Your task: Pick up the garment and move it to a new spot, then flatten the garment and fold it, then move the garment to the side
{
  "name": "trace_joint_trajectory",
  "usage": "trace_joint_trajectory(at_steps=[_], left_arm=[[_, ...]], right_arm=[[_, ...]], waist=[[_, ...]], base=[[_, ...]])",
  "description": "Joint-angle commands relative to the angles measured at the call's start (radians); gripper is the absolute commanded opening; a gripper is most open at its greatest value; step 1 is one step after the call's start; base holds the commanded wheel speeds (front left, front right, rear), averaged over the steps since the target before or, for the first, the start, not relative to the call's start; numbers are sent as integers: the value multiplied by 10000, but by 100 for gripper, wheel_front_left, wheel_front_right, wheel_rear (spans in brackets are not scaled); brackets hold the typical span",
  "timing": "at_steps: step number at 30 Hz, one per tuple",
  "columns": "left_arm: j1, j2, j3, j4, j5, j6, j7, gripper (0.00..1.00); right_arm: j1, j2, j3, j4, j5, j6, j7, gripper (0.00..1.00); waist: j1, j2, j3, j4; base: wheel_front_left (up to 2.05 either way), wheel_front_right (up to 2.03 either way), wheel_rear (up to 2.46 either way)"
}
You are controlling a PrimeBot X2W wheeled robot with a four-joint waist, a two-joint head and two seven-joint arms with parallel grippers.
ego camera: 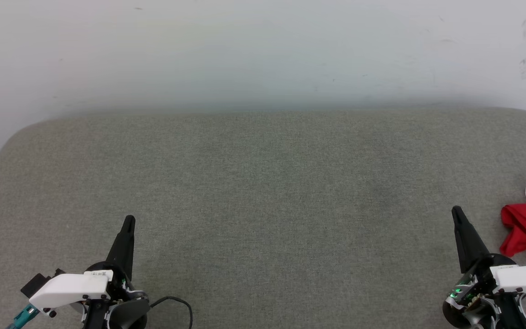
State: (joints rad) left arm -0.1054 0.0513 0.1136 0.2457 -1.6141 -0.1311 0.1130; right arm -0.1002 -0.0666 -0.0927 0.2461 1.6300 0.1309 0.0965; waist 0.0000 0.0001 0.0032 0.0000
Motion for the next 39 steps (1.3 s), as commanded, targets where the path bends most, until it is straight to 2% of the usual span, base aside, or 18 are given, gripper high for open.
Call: trace_joint_trajectory(at_steps=[1,39], left_arm=[[-73,-14,32,3,5,-28,36,0],[-67,-24,40,1,18,-28,50,0]], right_arm=[[-152,25,-14,11,-9,-3,6,0],[-145,91,-100,16,-105,-3,85,0]], waist=[[0,-1,-1,0],[0,-1,-1,0]], base=[[0,0,0],[0,0,0]])
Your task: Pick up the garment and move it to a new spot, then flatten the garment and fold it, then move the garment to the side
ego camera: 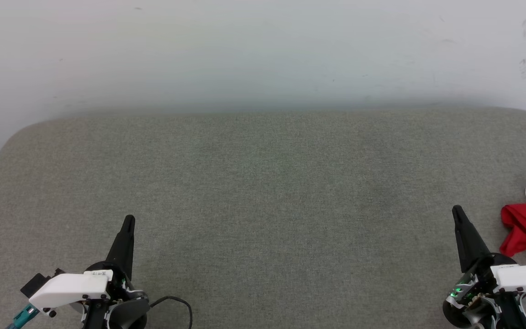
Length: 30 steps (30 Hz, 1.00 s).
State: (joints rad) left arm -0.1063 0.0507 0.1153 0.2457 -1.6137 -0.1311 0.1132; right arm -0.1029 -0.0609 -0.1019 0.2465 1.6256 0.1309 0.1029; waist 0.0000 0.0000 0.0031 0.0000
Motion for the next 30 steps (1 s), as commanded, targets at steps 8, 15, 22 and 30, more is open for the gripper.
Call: trace_joint_trajectory(at_steps=[8,15,22,30], left_arm=[[-59,-18,25,1,16,-28,39,0],[-59,-20,25,1,18,-28,40,0],[-58,-19,26,0,19,-28,42,0],[-59,-20,27,0,19,-28,43,0]], right_arm=[[-119,41,-21,14,-78,-3,36,0],[-121,49,-32,14,-72,-3,31,0],[-122,56,-41,15,-74,-3,43,0],[-124,63,-51,15,-78,-3,54,0]], waist=[[0,0,0,0],[0,0,0,0],[0,0,0,0],[0,0,0,0]], base=[[0,0,0],[0,0,0],[0,0,0],[0,0,0]])
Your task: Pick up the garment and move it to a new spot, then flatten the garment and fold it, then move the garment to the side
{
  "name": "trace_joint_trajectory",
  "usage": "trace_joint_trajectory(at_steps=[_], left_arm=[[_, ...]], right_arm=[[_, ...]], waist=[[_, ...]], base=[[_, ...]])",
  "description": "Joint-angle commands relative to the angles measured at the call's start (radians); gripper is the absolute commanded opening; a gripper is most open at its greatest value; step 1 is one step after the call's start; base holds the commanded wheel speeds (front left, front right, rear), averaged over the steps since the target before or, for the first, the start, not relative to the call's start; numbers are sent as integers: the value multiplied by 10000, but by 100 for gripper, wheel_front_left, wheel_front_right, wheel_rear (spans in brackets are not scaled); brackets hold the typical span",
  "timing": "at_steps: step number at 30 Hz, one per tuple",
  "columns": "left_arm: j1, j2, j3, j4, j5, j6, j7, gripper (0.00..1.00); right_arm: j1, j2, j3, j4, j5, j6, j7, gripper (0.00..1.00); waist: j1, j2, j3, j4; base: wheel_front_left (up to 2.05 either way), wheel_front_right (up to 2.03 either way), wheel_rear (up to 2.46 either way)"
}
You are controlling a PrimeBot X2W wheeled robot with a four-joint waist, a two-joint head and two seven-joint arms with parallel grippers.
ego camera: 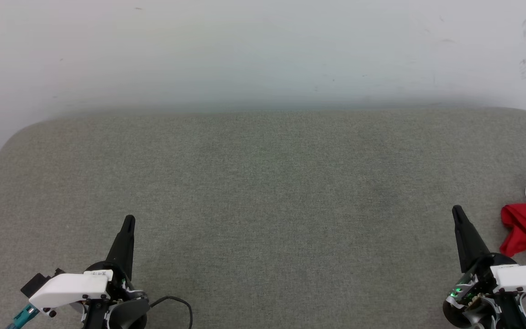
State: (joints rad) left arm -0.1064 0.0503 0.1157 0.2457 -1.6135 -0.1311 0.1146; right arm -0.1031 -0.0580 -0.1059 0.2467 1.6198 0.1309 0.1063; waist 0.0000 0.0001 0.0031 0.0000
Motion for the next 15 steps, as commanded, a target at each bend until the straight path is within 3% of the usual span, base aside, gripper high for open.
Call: trace_joint_trajectory(at_steps=[1,15], left_arm=[[-58,-17,23,0,17,-28,30,0],[-58,-18,21,0,20,-28,30,0]], right_arm=[[-122,35,-13,13,-21,-3,22,0],[-124,48,-29,14,-42,-3,36,0]], waist=[[0,-1,0,0],[0,-1,0,0]], base=[[0,0,0],[0,0,0]])
